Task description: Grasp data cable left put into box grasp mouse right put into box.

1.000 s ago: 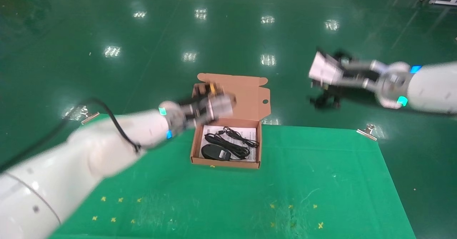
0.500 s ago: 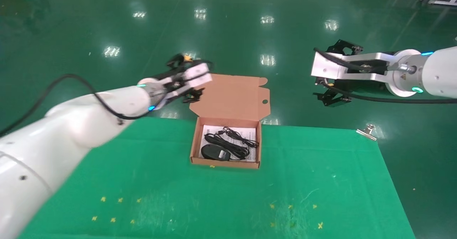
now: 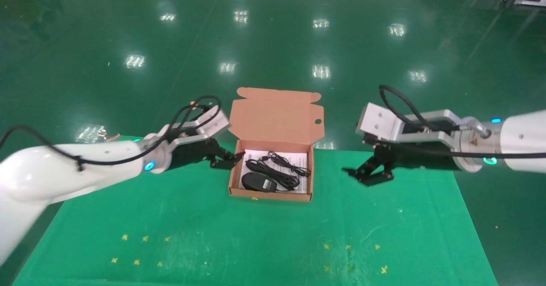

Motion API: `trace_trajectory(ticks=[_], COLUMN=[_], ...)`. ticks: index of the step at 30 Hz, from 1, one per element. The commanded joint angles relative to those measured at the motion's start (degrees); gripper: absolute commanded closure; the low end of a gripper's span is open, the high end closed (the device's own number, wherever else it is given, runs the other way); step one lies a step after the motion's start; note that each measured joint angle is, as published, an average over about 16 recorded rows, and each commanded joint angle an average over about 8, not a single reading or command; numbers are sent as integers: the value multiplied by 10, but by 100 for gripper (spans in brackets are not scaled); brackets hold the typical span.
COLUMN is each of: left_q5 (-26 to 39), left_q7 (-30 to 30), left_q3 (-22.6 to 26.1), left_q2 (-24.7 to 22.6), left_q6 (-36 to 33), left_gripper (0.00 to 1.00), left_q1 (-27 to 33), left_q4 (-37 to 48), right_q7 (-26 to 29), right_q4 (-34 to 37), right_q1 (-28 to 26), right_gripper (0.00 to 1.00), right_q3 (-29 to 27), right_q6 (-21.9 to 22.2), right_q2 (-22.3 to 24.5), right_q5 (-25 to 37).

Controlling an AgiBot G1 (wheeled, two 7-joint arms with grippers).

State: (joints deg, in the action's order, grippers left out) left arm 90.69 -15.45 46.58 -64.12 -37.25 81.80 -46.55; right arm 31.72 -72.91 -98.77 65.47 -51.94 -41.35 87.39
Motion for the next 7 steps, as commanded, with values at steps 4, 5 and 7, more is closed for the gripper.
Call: trace_trajectory(ticks=[4,5,7], left_q5=[-62,-67,-78], left_q7=[6,6,8], left_q3=[-39,-42,-49], left_q2=[37,40,47], left_q6=[-61,-67,-78], left_gripper=[0,0,0], left_q1=[-26,-28,-32], left_q4=[-34,-37,-43], right_q7=[-26,-29,-33], right_q4=[-1,-1,-1], right_q1=[47,51,59], right_gripper=[0,0,0], right_q3=[-62,-68,-79], right_q6=[-42,-46,-54], right_q2=[8,9,10], right_q5=[-57,-62,-72])
